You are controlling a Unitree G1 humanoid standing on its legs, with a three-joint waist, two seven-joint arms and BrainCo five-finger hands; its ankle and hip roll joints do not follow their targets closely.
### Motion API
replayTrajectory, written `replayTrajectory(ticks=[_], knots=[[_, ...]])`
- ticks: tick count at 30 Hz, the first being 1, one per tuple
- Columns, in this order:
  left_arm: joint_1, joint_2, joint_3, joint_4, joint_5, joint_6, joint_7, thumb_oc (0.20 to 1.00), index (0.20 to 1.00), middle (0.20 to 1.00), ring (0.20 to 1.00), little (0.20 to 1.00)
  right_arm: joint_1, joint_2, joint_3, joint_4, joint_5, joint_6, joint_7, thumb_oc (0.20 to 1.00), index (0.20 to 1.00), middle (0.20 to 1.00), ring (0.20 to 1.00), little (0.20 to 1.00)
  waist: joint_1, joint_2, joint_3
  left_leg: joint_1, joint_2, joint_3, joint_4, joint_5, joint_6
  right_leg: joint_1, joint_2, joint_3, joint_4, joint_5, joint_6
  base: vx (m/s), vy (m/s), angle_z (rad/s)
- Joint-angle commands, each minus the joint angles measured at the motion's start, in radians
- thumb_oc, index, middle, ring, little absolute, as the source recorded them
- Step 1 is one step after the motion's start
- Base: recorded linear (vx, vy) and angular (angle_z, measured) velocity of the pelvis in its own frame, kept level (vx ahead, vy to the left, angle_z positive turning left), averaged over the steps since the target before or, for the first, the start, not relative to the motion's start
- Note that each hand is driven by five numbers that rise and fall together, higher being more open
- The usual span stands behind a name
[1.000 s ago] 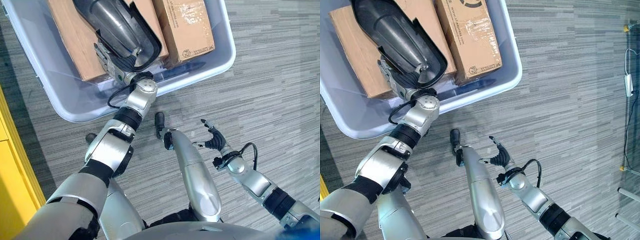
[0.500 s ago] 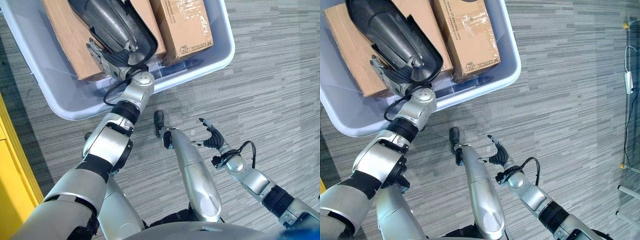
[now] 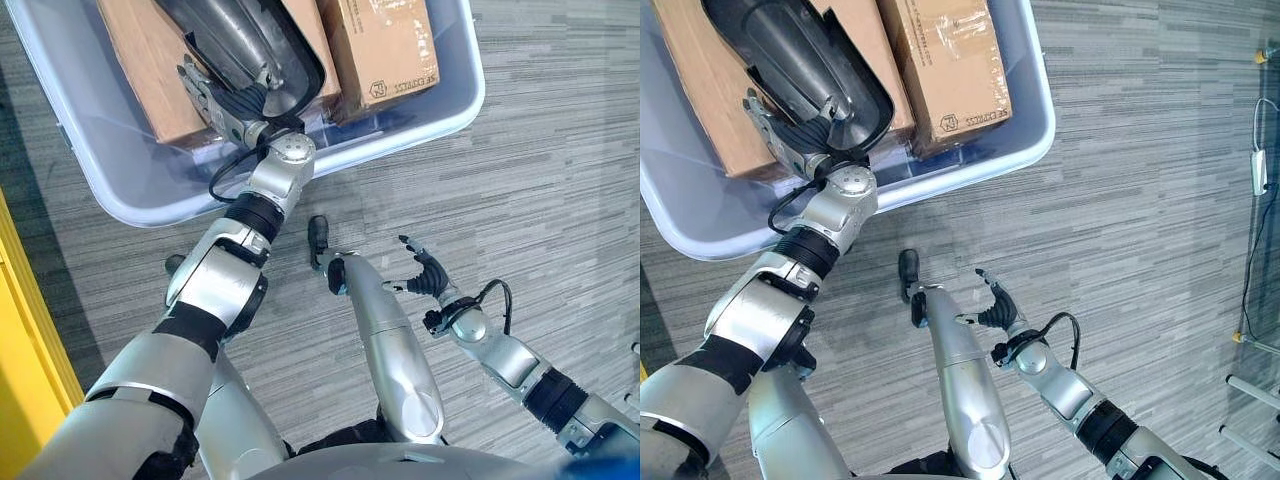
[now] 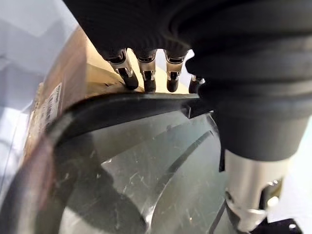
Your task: Move parts from the plastic box to the shelf.
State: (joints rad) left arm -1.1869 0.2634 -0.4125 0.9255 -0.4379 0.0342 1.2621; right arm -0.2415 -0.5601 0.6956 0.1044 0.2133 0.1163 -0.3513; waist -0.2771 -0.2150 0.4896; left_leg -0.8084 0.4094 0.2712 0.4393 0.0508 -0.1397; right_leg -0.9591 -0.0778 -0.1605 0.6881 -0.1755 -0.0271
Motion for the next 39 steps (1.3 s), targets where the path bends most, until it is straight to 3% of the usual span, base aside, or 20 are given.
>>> replayTrajectory(ticks=[1, 5, 8, 17, 18, 29, 31, 33, 39], knots=[[0.121, 0.012, 0.075, 0.108, -0.094, 0.133, -0.215, 1.0, 1.0, 1.0, 1.0, 1.0, -0.027, -0.015, -0.009, -0.043, 0.001, -0.011, 0.007, 1.0, 1.0, 1.0, 1.0, 1.0, -0.022, -0.071, 0.03, -0.092, 0.02, -0.018, 0.221, -0.124, 0.009, 0.017, -0.001, -0.038, -0.027, 0.053, 0.066, 0.0, 0.0, 0.0], [0.109, 0.035, 0.047, 0.129, -0.051, 0.229, -0.23, 1.0, 1.0, 1.0, 1.0, 1.0, -0.026, -0.026, -0.013, -0.032, 0.001, -0.031, 0.016, 1.0, 1.0, 1.0, 1.0, 1.0, -0.028, -0.069, 0.03, -0.109, 0.022, -0.016, 0.23, -0.13, 0.013, -0.005, -0.002, -0.035, -0.018, 0.055, 0.064, 0.0, 0.014, -0.02], [0.101, 0.048, 0.034, 0.16, -0.053, 0.256, -0.263, 1.0, 1.0, 1.0, 1.0, 1.0, -0.023, -0.032, -0.011, -0.03, -0.013, -0.041, 0.023, 1.0, 1.0, 1.0, 1.0, 1.0, -0.034, -0.065, 0.03, -0.121, 0.022, -0.012, 0.236, -0.133, 0.015, -0.023, -0.005, -0.033, -0.012, 0.055, 0.064, 0.0, 0.02, -0.06], [0.097, 0.049, 0.043, 0.199, -0.13, 0.26, -0.297, 1.0, 1.0, 1.0, 1.0, 1.0, -0.035, -0.033, -0.013, -0.018, -0.014, -0.043, 0.02, 1.0, 1.0, 1.0, 1.0, 1.0, -0.035, -0.057, 0.03, -0.136, 0.019, -0.01, 0.241, -0.135, 0.013, -0.04, -0.009, -0.03, -0.009, 0.056, 0.064, 0.0, 0.002, -0.01], [0.1, 0.044, 0.049, 0.208, -0.144, 0.254, -0.313, 0.2, 0.2, 0.2, 0.2, 0.2, -0.035, -0.031, -0.013, -0.016, -0.018, -0.041, 0.017, 1.0, 1.0, 1.0, 1.0, 1.0, -0.036, -0.056, 0.03, -0.139, 0.018, -0.01, 0.242, -0.133, 0.012, -0.044, -0.01, -0.03, -0.011, 0.059, 0.064, 0.0, 0.0, 0.0], [0.117, 0.056, 0.105, 0.26, -0.281, 0.247, -0.295, 0.2, 0.2, 0.2, 0.2, 0.2, -0.038, -0.034, -0.015, -0.012, -0.025, -0.043, 0.021, 1.0, 1.0, 1.0, 1.0, 1.0, -0.031, -0.049, 0.03, -0.142, 0.014, -0.012, 0.247, -0.133, 0.007, -0.042, -0.011, -0.027, -0.015, 0.057, 0.065, 0.0, 0.0, 0.0], [0.124, 0.057, 0.118, 0.27, -0.287, 0.23, -0.283, 0.2, 0.2, 0.2, 0.2, 0.2, -0.038, -0.032, -0.012, -0.011, -0.026, -0.044, 0.018, 1.0, 1.0, 1.0, 1.0, 1.0, -0.028, -0.049, 0.03, -0.141, 0.014, -0.014, 0.245, -0.131, 0.006, -0.039, -0.011, -0.027, -0.016, 0.056, 0.064, 0.0, 0.008, -0.02], [0.134, 0.059, 0.135, 0.273, -0.287, 0.159, -0.249, 0.2, 0.2, 0.2, 0.2, 0.2, -0.038, -0.031, -0.006, -0.007, -0.006, -0.054, 0.012, 1.0, 1.0, 1.0, 1.0, 1.0, -0.024, -0.049, 0.03, -0.142, 0.016, -0.016, 0.246, -0.131, 0.005, -0.038, -0.013, -0.028, -0.015, 0.054, 0.062, 0.0, 0.0, 0.0], [0.13, 0.099, 0.179, 0.268, -0.289, 0.082, -0.213, 0.2, 0.2, 0.2, 0.2, 0.2, -0.033, -0.03, 0.009, 0.004, 0.008, -0.081, 0.007, 1.0, 1.0, 1.0, 1.0, 1.0, -0.015, -0.048, 0.03, -0.111, 0.011, -0.013, 0.228, -0.126, 0.002, -0.003, -0.011, -0.032, -0.034, 0.051, 0.059, -0.01, 0.031, 0.03]])
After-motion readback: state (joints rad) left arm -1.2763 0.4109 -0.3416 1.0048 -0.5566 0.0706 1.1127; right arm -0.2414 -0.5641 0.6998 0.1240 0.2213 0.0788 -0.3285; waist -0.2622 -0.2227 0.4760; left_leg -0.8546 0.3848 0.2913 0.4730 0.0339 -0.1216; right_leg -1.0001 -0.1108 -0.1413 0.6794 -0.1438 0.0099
